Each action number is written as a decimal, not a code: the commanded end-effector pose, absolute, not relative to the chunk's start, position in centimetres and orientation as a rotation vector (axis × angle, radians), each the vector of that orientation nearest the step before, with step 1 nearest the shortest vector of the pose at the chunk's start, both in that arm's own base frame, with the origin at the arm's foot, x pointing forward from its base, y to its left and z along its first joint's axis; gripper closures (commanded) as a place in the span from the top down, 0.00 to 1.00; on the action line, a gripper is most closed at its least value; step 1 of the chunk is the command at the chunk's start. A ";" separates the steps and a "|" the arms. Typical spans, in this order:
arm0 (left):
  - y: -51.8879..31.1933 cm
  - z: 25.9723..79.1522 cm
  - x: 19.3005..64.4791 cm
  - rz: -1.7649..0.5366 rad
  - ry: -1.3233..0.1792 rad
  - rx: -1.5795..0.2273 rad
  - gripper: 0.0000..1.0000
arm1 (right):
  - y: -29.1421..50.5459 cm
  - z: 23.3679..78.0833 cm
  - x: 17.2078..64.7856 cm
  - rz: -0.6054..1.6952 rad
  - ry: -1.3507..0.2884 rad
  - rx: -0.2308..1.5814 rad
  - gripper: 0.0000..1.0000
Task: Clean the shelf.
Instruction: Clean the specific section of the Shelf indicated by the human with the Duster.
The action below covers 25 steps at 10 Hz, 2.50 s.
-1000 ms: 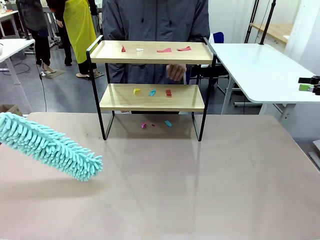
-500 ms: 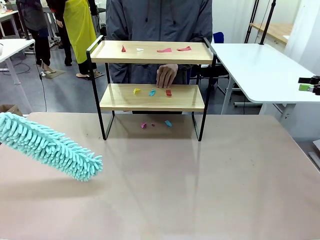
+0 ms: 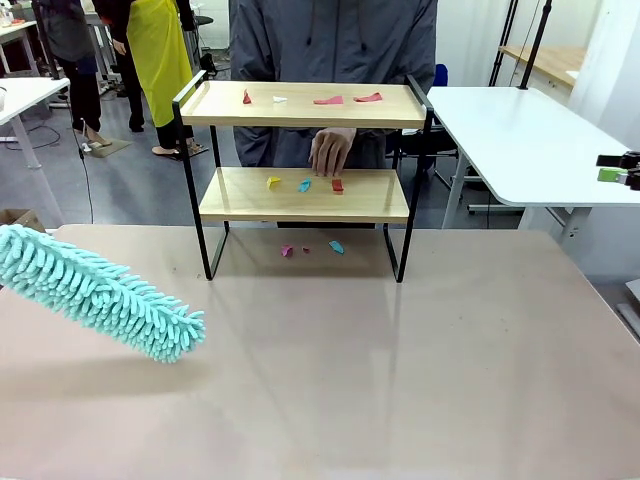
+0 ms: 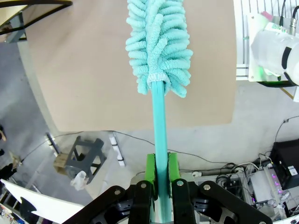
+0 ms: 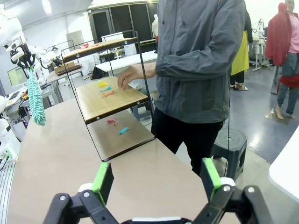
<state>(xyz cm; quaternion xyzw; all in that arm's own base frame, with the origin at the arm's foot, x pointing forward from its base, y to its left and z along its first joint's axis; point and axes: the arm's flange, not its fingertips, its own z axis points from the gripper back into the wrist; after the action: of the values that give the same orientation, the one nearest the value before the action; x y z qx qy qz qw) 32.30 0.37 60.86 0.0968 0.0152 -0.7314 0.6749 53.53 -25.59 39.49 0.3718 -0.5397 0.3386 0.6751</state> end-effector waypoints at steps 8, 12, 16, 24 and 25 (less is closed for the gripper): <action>-2.0 62.4 30.1 -1.535 -0.201 -0.002 0.13 | -25.4 39.7 53.6 0.763 -1.211 0.835 1.00; -9.2 64.4 27.4 -1.279 -0.240 -0.150 0.13 | -25.4 39.7 53.6 0.763 -1.211 0.835 1.00; -18.4 63.5 25.1 -0.933 -0.271 -0.270 0.13 | -25.4 39.7 53.6 0.763 -1.211 0.835 1.00; -21.7 62.8 24.7 -0.842 -0.259 -0.289 0.13 | -25.4 39.7 53.6 0.763 -1.211 0.835 1.00; -22.1 62.5 25.0 -0.850 -0.248 -0.291 0.13 | -25.4 39.7 53.6 0.763 -1.211 0.835 1.00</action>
<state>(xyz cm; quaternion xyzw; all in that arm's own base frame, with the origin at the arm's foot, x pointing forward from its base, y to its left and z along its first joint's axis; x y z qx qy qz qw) 25.02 -22.10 62.46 -0.1399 -0.1195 -0.4106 0.8931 53.53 -25.60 39.49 0.3719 -0.5398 0.3385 0.6751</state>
